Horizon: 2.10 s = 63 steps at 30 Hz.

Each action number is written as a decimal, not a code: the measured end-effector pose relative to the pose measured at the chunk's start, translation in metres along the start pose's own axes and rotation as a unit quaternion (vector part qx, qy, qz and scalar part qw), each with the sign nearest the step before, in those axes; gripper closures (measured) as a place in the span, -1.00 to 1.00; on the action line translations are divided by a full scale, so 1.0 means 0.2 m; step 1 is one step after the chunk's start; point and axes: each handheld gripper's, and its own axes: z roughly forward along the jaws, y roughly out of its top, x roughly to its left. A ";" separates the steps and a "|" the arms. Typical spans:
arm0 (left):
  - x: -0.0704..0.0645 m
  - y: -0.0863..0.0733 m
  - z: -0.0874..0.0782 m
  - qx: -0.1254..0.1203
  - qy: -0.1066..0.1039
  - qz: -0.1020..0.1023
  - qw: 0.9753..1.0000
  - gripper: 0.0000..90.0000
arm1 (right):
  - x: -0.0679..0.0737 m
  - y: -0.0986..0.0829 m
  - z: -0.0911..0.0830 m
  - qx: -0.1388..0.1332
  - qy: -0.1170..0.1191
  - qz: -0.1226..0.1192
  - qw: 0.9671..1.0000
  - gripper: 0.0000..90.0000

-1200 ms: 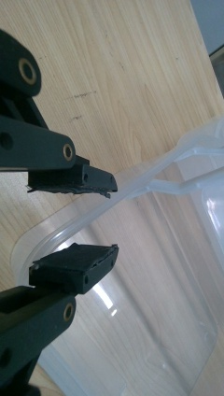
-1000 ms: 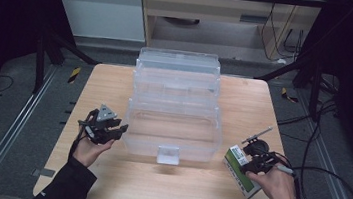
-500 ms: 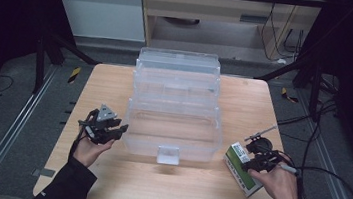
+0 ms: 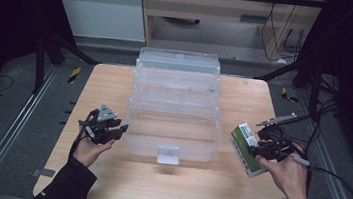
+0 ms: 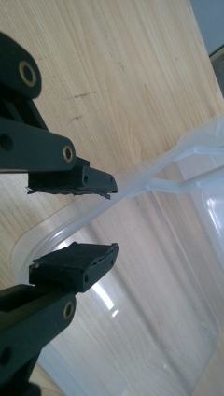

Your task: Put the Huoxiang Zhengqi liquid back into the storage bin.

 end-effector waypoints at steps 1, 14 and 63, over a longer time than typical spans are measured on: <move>0.00 0.00 0.00 0.001 0.000 0.001 1.000 0.40 | 0.00 0.02 -0.02 -0.009 -0.002 -0.004 1.000 0.42; 0.00 0.00 0.00 0.003 -0.003 0.001 1.000 0.45 | 0.04 0.18 -0.12 -0.076 0.013 -0.050 0.996 0.43; 0.01 0.00 0.01 0.003 -0.008 -0.002 1.000 0.43 | 0.21 0.63 0.09 -0.069 0.190 -0.308 0.930 0.43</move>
